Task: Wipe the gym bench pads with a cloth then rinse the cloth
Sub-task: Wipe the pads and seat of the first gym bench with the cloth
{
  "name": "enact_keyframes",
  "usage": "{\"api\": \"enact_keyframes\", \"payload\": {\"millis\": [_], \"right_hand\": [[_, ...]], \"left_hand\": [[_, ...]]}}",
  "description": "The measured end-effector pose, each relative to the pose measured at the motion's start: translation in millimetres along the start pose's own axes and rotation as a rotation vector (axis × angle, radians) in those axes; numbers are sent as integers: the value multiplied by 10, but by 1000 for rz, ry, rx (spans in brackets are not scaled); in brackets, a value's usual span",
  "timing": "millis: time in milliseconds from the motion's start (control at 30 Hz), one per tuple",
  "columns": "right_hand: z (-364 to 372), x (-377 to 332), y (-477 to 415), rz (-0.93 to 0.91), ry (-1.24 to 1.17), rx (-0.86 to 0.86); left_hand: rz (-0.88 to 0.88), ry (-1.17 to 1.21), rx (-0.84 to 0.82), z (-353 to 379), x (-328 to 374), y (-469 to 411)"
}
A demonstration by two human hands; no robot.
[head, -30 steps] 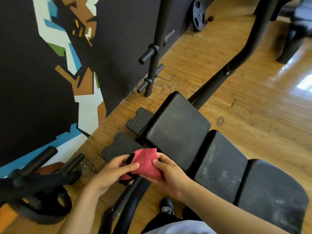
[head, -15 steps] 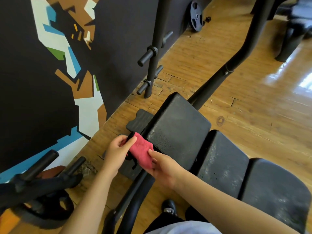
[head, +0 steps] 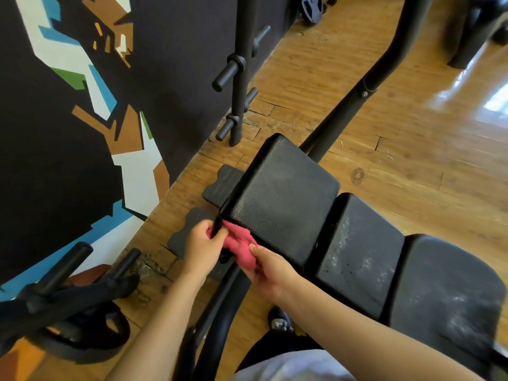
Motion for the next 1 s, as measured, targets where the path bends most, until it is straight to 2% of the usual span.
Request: {"api": "enact_keyframes", "payload": {"millis": [167, 400, 700, 1000], "right_hand": [[-406, -101, 102, 63, -59, 114], [-622, -222, 161, 36, 50, 261], [-1038, -453, 377, 29, 193, 292], [-1140, -639, 489, -136, 355, 283]], "left_hand": [[-114, 40, -23, 433, -128, 258], [-225, 142, -11, 714, -221, 427], [-343, 127, 0, 1115, -295, 781], [-408, 84, 6, 1235, -267, 951]]}}
Point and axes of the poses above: each hand's wrist, its own y-axis away from the middle knuckle, its own z-axis out of the palm, x = y × z, the point moved 2 cm from there along -y, towards the middle knuckle, and after that the axes turned 8 degrees about x, right-handed, at the moved point
